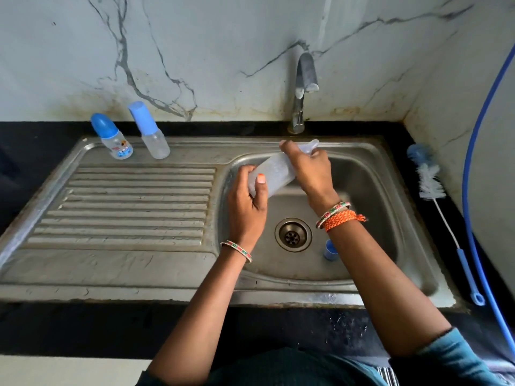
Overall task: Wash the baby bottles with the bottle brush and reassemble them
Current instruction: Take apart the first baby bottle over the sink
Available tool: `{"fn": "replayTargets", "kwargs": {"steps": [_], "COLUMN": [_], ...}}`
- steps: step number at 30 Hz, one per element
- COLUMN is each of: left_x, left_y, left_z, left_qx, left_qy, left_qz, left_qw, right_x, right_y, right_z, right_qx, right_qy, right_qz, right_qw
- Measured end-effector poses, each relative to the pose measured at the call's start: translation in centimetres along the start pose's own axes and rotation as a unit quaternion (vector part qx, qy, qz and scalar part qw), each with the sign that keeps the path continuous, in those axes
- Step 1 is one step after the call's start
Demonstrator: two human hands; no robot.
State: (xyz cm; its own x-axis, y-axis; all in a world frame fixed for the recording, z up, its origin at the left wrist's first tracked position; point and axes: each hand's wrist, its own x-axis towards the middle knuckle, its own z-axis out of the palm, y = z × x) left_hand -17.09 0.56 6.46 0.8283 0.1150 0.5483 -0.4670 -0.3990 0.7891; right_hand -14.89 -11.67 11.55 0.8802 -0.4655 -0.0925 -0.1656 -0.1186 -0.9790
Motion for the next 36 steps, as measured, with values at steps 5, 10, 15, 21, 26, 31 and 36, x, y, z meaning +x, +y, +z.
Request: {"fn": "replayTargets", "kwargs": {"steps": [5, 10, 15, 21, 26, 31, 36], "left_x": [1.2, 1.5, 1.5, 1.9, 1.6, 1.3, 1.3], "left_y": [2.7, 1.9, 1.5, 1.5, 0.1, -0.6, -1.9], "left_z": [0.0, -1.9, -1.8, -2.5, -1.7, -1.1, -1.7], "left_qx": [-0.205, -0.42, -0.456, -0.327, -0.287, -0.356, -0.324], "left_qy": [-0.081, -0.313, -0.221, -0.252, -0.274, -0.254, -0.275], "left_qz": [-0.299, -0.539, -0.453, -0.54, -0.562, -0.511, -0.584], "left_qw": [0.929, 0.66, 0.733, 0.734, 0.726, 0.74, 0.691], "right_x": [-1.6, -1.2, -0.6, -0.7, -1.7, -2.1, -1.8], "right_y": [-0.7, -0.6, 1.4, 0.5, 1.2, 2.4, 2.7], "right_z": [-1.4, -2.1, -1.7, -2.2, -2.4, -2.6, -3.3], "right_qx": [0.083, 0.007, -0.072, -0.023, -0.085, -0.062, -0.052], "right_qy": [-0.054, -0.081, 0.049, -0.105, -0.046, -0.032, -0.18], "right_qz": [-0.197, -0.239, -0.044, -0.109, -0.1, 0.027, 0.025], "right_qw": [0.975, 0.967, 0.995, 0.988, 0.99, 0.997, 0.982]}}
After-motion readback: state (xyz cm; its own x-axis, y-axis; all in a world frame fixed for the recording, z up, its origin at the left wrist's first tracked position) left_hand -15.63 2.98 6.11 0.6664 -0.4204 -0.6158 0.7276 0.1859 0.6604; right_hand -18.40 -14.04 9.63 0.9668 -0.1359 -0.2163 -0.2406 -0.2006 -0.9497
